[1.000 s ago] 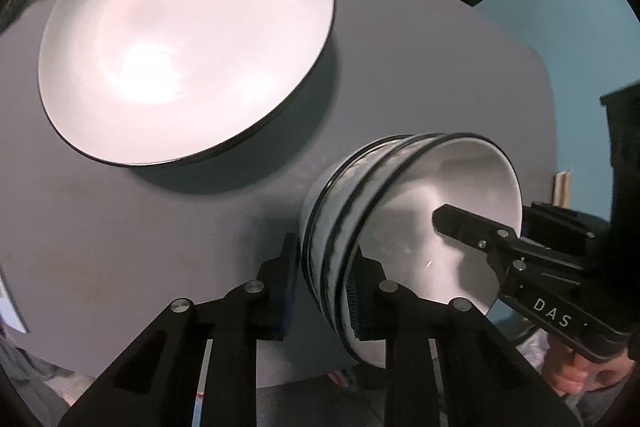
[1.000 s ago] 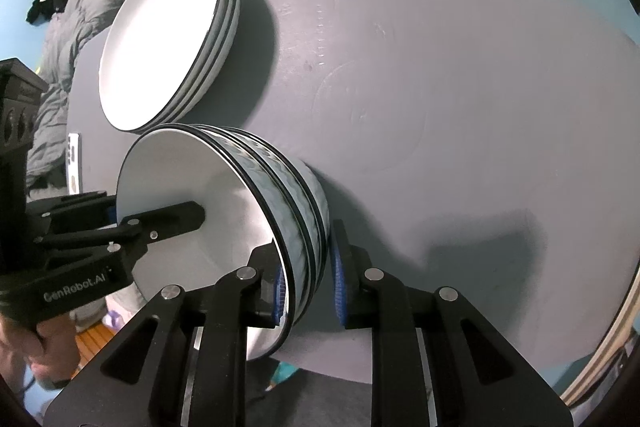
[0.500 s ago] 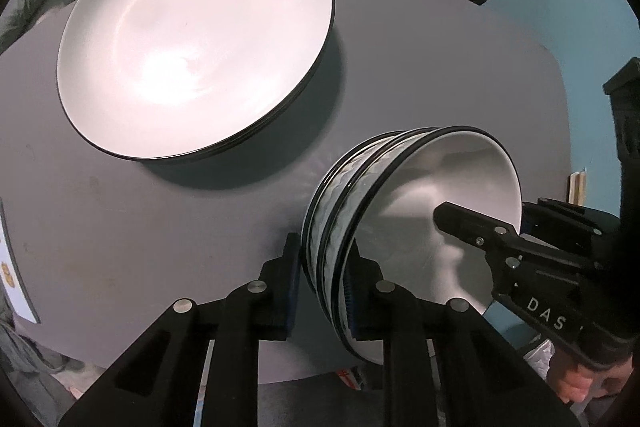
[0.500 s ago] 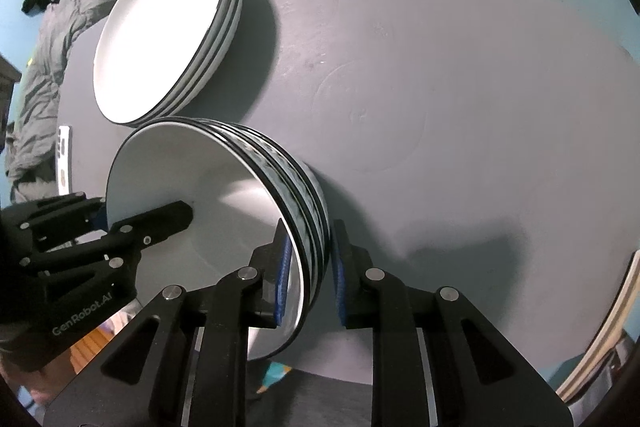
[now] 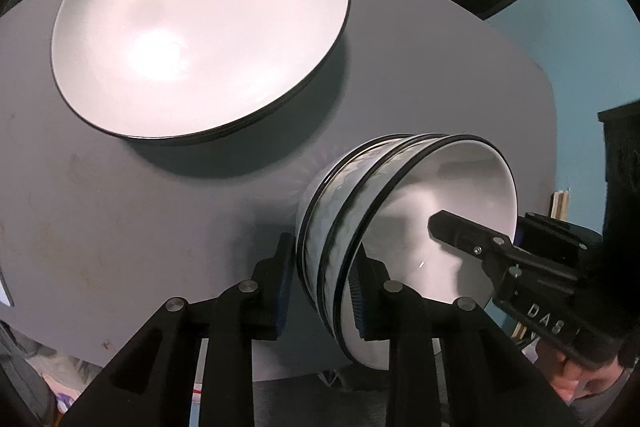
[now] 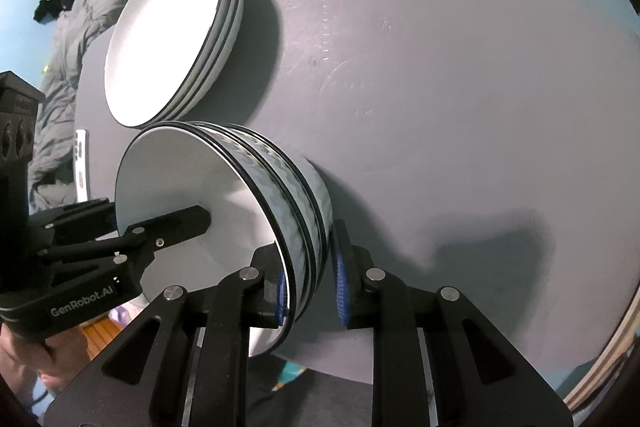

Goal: Organize plates and bowls

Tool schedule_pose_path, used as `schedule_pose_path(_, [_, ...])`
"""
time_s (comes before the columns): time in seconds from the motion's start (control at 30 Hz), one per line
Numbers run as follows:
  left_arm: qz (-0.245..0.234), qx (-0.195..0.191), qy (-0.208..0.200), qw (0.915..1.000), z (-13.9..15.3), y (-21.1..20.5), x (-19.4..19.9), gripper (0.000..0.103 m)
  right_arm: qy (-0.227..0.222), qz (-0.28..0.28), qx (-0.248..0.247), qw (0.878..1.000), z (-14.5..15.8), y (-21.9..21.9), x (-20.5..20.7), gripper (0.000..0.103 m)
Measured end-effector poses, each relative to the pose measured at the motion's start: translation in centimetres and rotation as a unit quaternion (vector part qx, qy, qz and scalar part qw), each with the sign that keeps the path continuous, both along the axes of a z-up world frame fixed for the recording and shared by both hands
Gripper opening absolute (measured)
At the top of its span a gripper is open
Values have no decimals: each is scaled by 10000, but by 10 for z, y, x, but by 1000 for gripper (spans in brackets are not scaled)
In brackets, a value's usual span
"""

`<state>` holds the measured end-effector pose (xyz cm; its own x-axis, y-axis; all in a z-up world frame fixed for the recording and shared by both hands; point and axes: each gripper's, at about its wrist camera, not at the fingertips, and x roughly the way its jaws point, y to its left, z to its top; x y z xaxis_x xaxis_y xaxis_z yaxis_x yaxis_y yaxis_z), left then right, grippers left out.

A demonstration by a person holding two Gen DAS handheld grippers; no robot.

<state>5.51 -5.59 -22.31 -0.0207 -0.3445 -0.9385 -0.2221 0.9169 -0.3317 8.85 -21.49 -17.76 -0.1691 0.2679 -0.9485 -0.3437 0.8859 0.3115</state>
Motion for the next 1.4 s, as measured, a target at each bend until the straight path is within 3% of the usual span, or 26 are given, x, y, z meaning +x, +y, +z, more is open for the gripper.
schedule_pose_path(0.07, [-30,90,8,10000,1,-2,-1,22,-146,143,-83,9998,3,4,-3,18])
schedule_pose_path(0.47, [98,191,114,9997,17,2,-11,18,-28,102,-32,9999,14,14,-5,17])
schedule_pose_path(1.0, [276,445,-433,9977,82,47,23,19,-496,291,200,9981,73,56,24,17])
schedule_pose_path(1.4, [548,619,-327,9960,53,100,71,19,-531,446,262,9972,49,110,73,17])
